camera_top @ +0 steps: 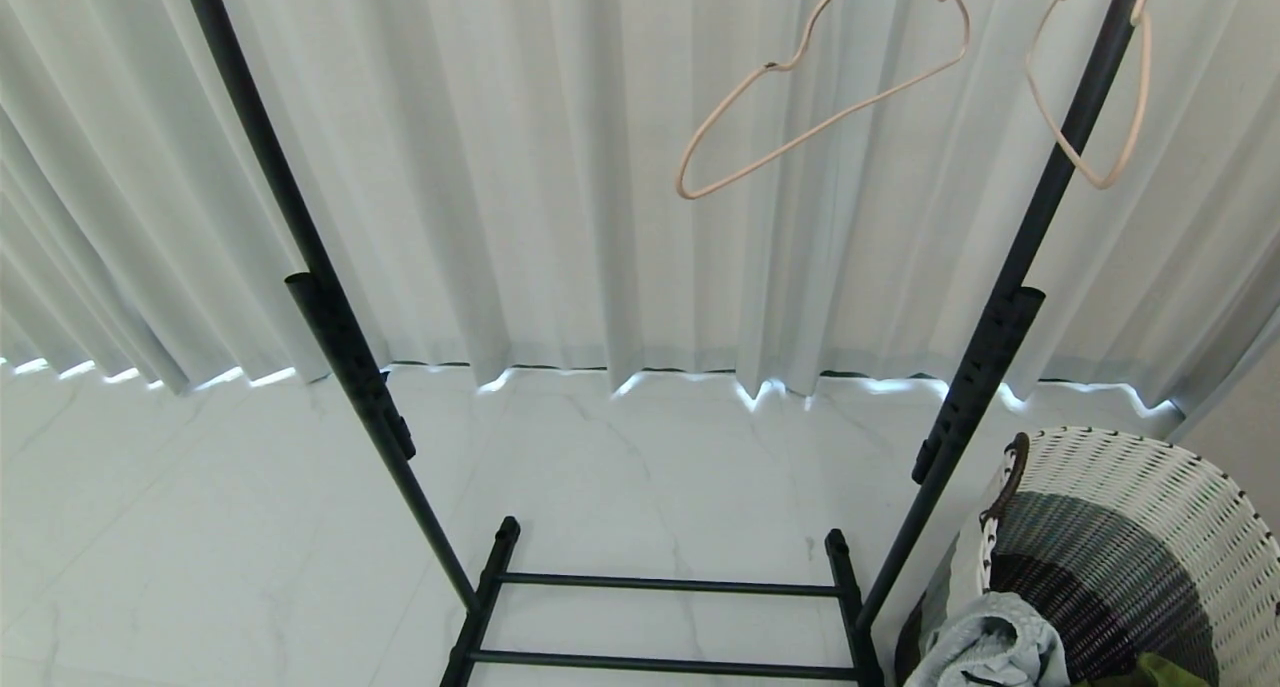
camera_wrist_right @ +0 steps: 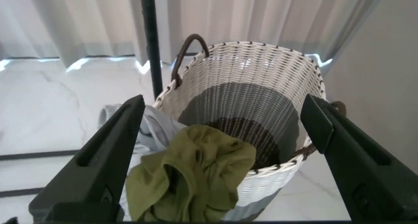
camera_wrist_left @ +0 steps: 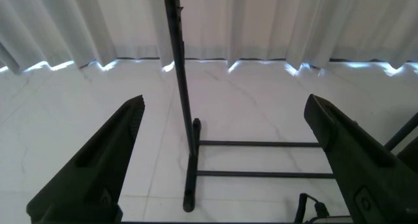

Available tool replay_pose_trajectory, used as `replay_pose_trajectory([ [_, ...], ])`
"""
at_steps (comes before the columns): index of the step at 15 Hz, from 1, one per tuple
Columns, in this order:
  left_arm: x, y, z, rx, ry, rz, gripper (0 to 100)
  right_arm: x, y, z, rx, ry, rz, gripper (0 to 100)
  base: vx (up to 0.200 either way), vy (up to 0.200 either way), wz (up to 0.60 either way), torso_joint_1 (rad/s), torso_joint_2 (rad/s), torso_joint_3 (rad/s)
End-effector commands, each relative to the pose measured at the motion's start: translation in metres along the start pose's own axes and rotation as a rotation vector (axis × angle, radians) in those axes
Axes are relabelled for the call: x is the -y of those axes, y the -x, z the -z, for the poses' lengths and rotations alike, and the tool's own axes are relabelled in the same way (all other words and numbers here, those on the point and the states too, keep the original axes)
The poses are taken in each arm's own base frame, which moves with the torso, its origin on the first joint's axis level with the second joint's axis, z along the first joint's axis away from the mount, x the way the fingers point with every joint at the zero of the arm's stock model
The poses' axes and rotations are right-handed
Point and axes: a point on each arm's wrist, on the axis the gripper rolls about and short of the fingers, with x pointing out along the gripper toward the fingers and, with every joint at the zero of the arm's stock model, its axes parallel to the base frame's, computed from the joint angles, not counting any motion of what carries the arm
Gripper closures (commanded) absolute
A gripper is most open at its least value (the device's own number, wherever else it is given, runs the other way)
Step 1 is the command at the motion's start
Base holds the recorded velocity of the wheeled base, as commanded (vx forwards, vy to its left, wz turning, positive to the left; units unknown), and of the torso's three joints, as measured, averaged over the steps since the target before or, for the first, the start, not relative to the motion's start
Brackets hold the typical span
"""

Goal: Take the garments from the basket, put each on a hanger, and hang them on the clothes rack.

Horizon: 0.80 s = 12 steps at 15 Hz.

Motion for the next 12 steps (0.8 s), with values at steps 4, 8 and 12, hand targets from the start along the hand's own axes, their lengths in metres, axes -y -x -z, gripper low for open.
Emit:
replay_pose_trajectory([
  [4,0.0,0.0,0.0,-0.001,-0.008,0.0,0,0.0,0.0,0.0,-0.001,0.011,-0.001,0,-0.2,0.0,0.0,-0.002,0.01,0.021],
  [8,0.0,0.0,0.0,-0.001,-0.01,0.0,0,-0.002,0.005,-0.042,0.07,0.003,-0.119,0,0.0,0.0,0.0,0.0,0.0,0.0],
  [12,0.0,0.0,0.0,-0.001,-0.008,0.0,0,-0.007,-0.039,-0.083,-0.204,0.187,-0.165,0,0.0,0.0,0.0,0.0,0.0,0.0],
])
